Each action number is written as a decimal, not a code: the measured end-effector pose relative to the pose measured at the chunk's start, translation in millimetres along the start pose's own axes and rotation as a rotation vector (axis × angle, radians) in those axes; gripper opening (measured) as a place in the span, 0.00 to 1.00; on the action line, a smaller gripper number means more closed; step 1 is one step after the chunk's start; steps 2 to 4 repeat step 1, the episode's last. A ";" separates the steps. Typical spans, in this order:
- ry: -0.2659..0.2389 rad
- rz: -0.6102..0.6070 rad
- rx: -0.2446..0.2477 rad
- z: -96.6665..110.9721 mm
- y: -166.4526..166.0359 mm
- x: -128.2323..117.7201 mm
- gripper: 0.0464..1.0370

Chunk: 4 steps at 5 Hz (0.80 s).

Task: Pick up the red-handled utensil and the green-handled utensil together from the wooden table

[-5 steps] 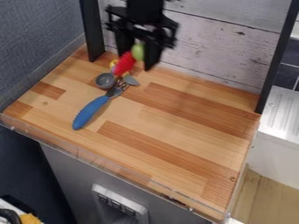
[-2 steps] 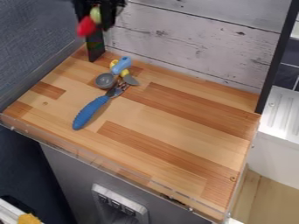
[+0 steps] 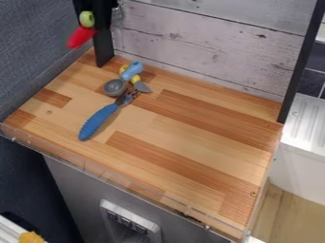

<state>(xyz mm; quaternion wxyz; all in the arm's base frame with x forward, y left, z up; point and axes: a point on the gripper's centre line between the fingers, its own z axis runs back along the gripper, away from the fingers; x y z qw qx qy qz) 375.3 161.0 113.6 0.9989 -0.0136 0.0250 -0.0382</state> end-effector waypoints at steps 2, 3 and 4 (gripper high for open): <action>-0.010 0.031 0.007 -3.7 2.5 2.8 0.42; -0.010 0.031 0.007 -3.7 2.5 2.8 0.42; -0.010 0.031 0.007 -3.7 2.5 2.8 0.42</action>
